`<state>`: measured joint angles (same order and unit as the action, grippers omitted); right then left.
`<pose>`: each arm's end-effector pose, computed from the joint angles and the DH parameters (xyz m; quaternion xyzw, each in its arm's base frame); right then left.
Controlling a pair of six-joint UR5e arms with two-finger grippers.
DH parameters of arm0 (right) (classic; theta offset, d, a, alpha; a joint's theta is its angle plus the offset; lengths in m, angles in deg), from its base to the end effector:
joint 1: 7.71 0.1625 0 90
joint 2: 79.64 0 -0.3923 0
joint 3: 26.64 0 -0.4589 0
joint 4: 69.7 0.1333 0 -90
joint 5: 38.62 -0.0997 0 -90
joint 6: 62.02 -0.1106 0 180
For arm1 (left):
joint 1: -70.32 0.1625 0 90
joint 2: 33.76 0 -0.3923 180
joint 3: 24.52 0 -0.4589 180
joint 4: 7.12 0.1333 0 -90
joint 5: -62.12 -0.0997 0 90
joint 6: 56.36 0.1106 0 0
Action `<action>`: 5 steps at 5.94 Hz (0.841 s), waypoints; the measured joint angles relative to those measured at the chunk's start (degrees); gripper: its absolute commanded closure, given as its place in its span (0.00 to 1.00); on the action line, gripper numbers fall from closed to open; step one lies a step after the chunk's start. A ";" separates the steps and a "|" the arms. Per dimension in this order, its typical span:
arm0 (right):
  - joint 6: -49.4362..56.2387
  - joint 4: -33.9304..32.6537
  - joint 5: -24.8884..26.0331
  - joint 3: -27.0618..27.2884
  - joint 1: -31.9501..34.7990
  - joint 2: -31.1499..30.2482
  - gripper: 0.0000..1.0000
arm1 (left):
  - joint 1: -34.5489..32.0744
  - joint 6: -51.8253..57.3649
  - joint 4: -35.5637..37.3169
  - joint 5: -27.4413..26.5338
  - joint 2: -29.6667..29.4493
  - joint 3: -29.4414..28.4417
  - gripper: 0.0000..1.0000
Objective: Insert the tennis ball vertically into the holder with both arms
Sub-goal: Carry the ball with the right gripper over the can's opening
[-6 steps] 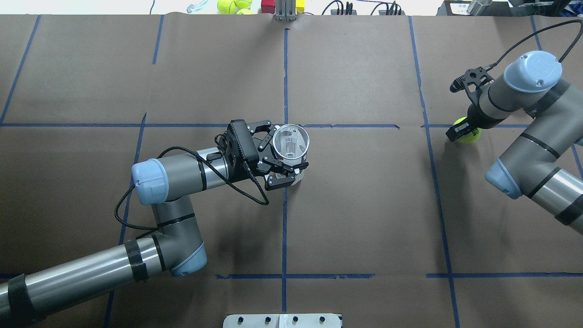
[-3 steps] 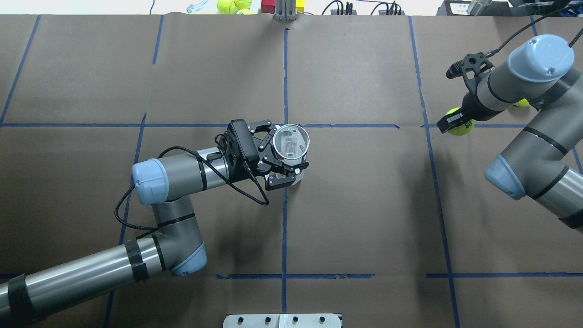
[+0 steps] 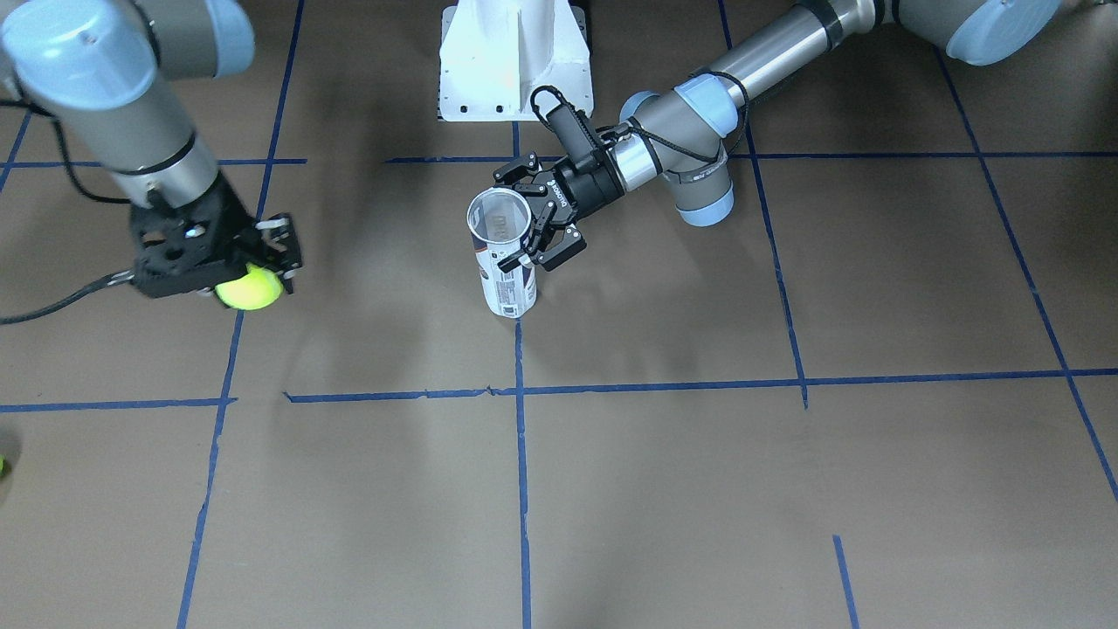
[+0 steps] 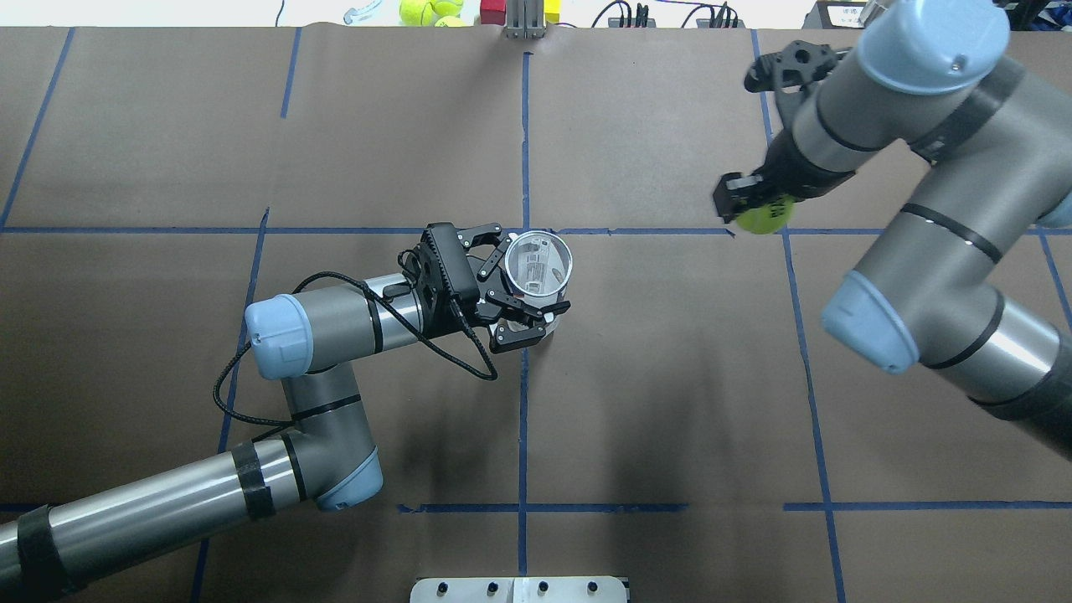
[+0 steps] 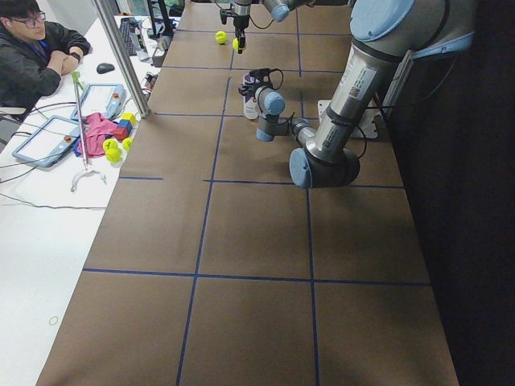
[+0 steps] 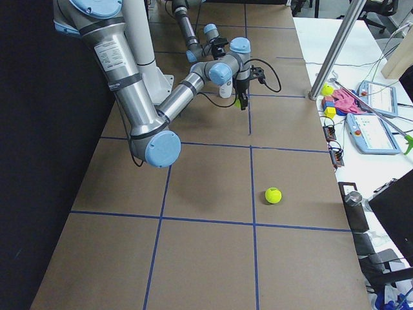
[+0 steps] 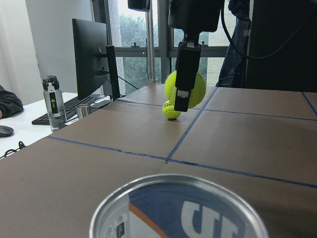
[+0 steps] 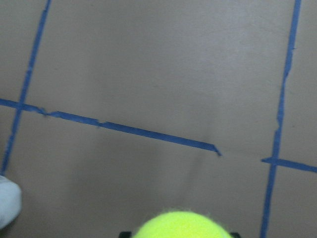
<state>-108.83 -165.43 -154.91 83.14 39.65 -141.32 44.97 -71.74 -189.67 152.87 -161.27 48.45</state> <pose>-0.3668 -0.5228 0.1724 0.1008 -0.3983 -0.0491 0.9104 0.6046 -0.4324 0.1781 0.6364 0.5390 0.2349 0.4992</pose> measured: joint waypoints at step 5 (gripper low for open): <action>-21.85 -12.08 7.12 0.59 -11.34 18.73 0.95 | 0.57 0.00 0.02 -0.92 -0.03 0.02 0.10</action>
<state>-130.69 -177.51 -147.79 83.74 28.31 -122.59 45.54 -71.74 -189.65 151.95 -161.29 48.47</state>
